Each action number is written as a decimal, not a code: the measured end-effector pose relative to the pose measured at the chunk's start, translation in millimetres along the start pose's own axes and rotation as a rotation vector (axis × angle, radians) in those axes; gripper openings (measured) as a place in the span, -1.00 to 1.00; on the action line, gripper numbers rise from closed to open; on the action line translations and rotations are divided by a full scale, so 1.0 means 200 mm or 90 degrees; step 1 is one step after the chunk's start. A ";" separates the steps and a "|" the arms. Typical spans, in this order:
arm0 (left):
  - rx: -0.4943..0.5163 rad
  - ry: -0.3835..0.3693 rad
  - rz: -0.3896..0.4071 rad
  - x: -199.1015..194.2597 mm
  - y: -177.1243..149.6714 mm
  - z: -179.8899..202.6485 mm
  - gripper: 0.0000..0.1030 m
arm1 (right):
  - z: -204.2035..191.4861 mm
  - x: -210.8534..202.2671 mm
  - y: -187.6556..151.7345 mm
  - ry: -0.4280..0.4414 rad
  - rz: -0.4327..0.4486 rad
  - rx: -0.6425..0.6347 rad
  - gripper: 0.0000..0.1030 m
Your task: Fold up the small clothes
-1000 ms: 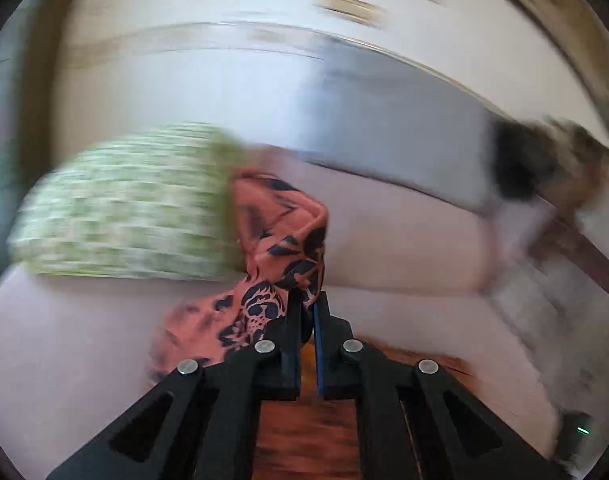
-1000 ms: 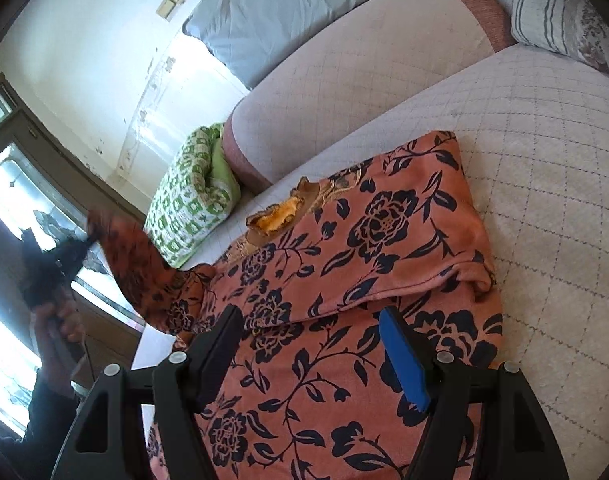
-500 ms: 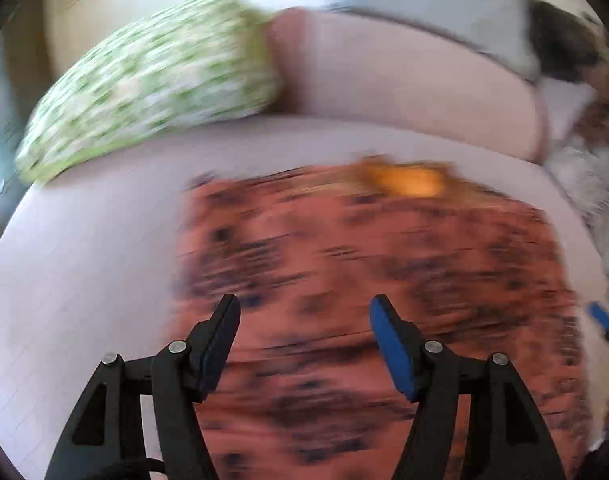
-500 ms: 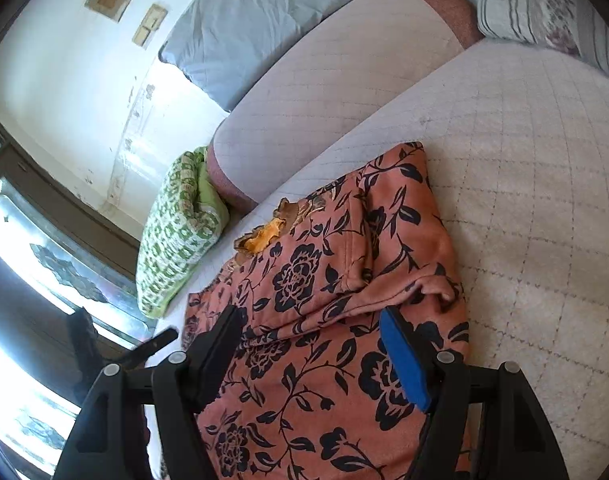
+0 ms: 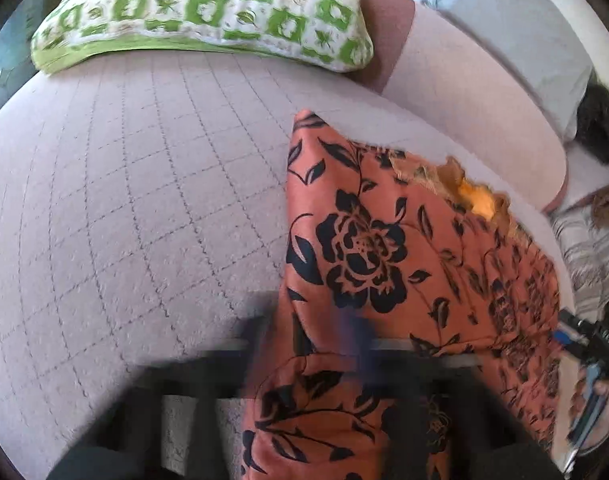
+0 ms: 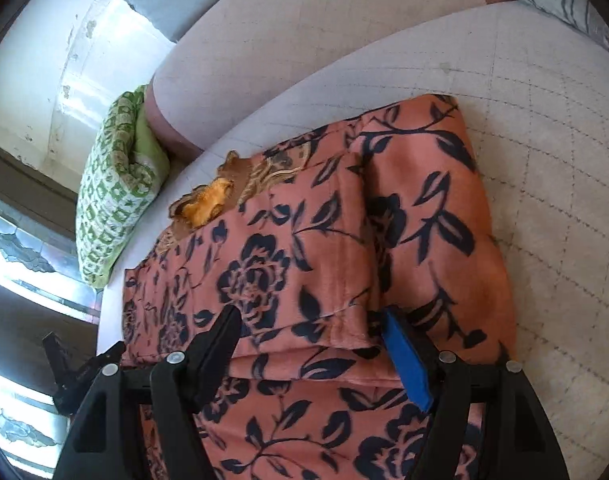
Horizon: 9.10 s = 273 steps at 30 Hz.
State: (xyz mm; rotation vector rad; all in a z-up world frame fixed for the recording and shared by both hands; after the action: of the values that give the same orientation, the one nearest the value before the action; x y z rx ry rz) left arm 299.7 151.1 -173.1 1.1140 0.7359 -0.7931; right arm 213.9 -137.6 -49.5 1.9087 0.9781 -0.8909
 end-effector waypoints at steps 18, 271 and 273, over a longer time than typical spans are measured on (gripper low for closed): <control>-0.031 -0.009 0.094 -0.16 0.13 0.00 0.40 | -0.07 -0.17 0.12 -0.036 0.104 -0.010 0.64; 0.087 -0.007 -0.040 -1.22 -0.14 0.11 0.08 | 0.25 -0.85 -0.60 -0.047 0.017 -0.004 0.19; 0.106 -0.003 -0.061 -1.16 -0.19 0.16 0.08 | 0.23 -0.81 -0.58 -0.064 0.022 -0.031 0.19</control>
State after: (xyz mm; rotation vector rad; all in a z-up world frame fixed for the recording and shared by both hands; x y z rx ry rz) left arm 150.1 153.0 10.3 1.2331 0.7325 -0.9516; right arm 29.3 -182.0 28.0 1.8174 0.8960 -0.9249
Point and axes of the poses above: each gripper's, at about its wrist camera, not at the fingertips, and x roughly the way its jaws point, z to its right, y to its top, the point moved 3 cm from there along x, roughly the way its jaws point, and after that the axes turned 2 degrees about z, right-handed, at the moved point
